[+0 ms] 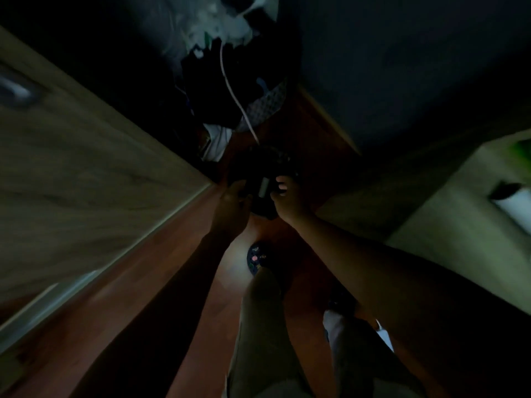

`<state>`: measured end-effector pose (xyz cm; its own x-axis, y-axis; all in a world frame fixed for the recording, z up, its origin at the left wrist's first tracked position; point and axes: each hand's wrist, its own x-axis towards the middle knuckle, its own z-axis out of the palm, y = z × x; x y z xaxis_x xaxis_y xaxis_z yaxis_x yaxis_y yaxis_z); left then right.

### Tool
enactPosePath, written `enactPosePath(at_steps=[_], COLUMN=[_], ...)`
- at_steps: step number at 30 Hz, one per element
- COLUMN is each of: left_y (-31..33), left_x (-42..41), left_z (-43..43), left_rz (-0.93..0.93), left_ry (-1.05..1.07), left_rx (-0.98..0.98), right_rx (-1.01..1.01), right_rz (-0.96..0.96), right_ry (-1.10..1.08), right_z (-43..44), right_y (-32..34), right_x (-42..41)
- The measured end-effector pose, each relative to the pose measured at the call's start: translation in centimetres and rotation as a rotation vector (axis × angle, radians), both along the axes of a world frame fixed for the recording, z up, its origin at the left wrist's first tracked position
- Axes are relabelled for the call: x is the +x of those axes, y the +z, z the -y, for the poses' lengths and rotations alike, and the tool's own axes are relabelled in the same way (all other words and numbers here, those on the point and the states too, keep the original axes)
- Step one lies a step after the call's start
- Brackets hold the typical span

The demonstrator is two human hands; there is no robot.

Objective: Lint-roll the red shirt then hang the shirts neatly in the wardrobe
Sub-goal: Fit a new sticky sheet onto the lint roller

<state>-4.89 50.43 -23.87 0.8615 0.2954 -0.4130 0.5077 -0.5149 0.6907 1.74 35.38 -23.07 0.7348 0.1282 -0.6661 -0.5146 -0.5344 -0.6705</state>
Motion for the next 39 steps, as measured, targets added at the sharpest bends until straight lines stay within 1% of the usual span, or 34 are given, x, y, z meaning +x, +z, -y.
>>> enactPosePath(at_steps=[3,4,8,10,13,18,21,23,25,28,31,33,36,39], left_y=[8.8,11.6,18.2,20.4,21.5,22.0,20.8,19.9,19.5,19.4,19.3,19.4,19.7,20.5], left_x=[1.4,2.1,4.4,5.3,6.4,6.9,7.6,8.2,8.3,7.9,6.6,5.1,3.0,1.1], left_z=[4.3,6.0,13.4,17.9,24.7,33.9,37.6,39.1,40.3,41.1,41.0,40.5,39.6,39.0], left_rz=[0.091,0.123,0.251,0.309,0.323,0.340,0.404,0.393,0.345,0.282,0.231,0.208,0.171,0.141], left_ry=[-0.065,-0.097,-0.243,-0.347,-0.494,-0.757,-0.890,-0.923,-0.960,-0.970,-0.872,-0.800,-0.691,-0.581], left_rx=[-0.043,-0.027,0.065,0.058,0.069,0.169,0.229,0.303,0.401,0.512,0.562,0.533,0.464,0.347], right_rx=[0.072,0.083,0.074,0.070,0.027,-0.114,-0.227,-0.274,-0.354,-0.462,-0.479,-0.504,-0.487,-0.531], right_rz=[0.099,0.135,0.331,0.417,0.511,0.582,0.525,0.462,0.461,0.561,0.674,0.664,0.575,0.595], right_ry=[-0.092,-0.121,-0.221,-0.282,-0.346,-0.343,-0.346,-0.296,-0.201,-0.114,-0.125,-0.058,0.028,0.050], right_z=[4.3,6.2,14.2,18.9,26.0,35.4,39.4,40.9,42.0,42.7,43.0,43.1,42.9,42.7], right_y=[7.3,9.6,17.0,19.5,21.1,20.0,19.0,18.3,17.2,15.5,14.2,13.8,13.6,14.0], right_x=[0.6,0.6,-0.1,-1.2,-3.4,-7.4,-8.2,-7.8,-7.2,-6.7,-6.6,-6.6,-6.6,-6.3])
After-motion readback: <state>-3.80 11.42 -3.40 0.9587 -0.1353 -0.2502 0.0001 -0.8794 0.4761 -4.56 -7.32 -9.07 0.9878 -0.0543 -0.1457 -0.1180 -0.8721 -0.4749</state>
